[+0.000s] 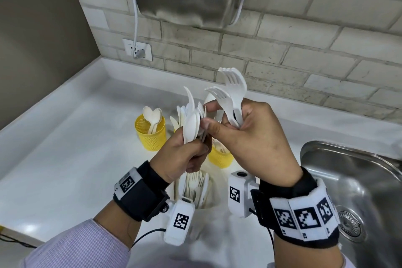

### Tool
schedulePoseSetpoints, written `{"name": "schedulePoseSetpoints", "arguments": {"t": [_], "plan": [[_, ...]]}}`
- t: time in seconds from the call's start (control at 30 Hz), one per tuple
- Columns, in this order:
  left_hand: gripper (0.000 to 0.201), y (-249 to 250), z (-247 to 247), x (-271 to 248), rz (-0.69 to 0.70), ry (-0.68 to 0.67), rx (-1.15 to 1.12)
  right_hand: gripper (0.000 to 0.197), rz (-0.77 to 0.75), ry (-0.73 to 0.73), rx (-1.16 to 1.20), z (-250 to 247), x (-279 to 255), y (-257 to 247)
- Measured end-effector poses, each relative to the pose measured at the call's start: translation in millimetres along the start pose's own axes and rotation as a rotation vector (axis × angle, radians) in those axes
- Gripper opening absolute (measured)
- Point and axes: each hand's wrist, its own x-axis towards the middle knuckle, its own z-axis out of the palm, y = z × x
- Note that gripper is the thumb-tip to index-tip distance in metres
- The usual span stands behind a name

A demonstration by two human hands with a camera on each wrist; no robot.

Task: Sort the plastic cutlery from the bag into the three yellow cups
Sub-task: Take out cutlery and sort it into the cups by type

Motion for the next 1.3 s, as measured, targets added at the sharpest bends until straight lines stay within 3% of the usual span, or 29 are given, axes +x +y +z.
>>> {"name": "schedulePoseSetpoints", "arguments": {"t": [0.1, 0.17, 0.3, 0.43, 0.57, 0.63, 0.77, 0.9, 0.97, 1.07, 1.2, 1.3], "plan": [[0.016, 1.1, 0.2, 0.6, 0.023, 0.048, 0.010, 0.013, -0.008, 0.020, 0.143, 3.6, 0.8, 7.8], [0.028, 1.7, 1.0, -0.8, 0.031, 0.048, 0.024, 0.013, -0.028, 0.060, 0.219, 3.8, 2.0, 7.3], [0.019, 0.1, 2.3, -1.9, 0.011, 0.049, 0.032, 0.015, 0.002, 0.152, 0.300, 3.3, 4.4, 2.8], [0.013, -2.1, 5.5, 1.6, 0.012, 0.083, 0.078, 0.033, 0.021, 0.197, 0.269, 9.5, 3.5, 9.1], [0.020, -5.3, 4.9, 4.9, 0.008, 0.134, 0.151, 0.029, 0.042, 0.233, 0.334, 14.6, -0.6, 14.0], [0.003, -4.7, 5.1, 5.7, -0.003, 0.142, 0.154, 0.026, 0.055, 0.280, 0.357, 15.6, 0.6, 17.8], [0.021, -7.3, 4.3, 4.8, 0.021, 0.100, 0.100, 0.037, 0.156, 0.384, 0.591, 11.9, 4.3, 19.6], [0.046, -5.5, 7.4, 4.7, 0.072, 0.060, 0.092, 0.031, 0.249, 0.374, 0.812, 9.0, 6.8, 23.4], [0.047, -7.1, 8.2, 6.2, 0.091, 0.064, 0.097, 0.017, 0.318, 0.313, 0.863, 10.2, 7.1, 25.3], [0.043, -9.1, 9.3, 9.2, 0.097, 0.087, 0.129, 0.014, 0.337, 0.254, 0.852, 14.9, 6.4, 26.3], [0.060, -11.1, 9.1, 12.9, 0.096, 0.102, 0.198, 0.019, 0.315, 0.303, 0.744, 21.1, 8.2, 29.0], [0.045, -11.7, 9.1, 12.5, 0.092, 0.076, 0.234, 0.025, 0.312, 0.361, 0.732, 23.8, 9.8, 30.1]]}}
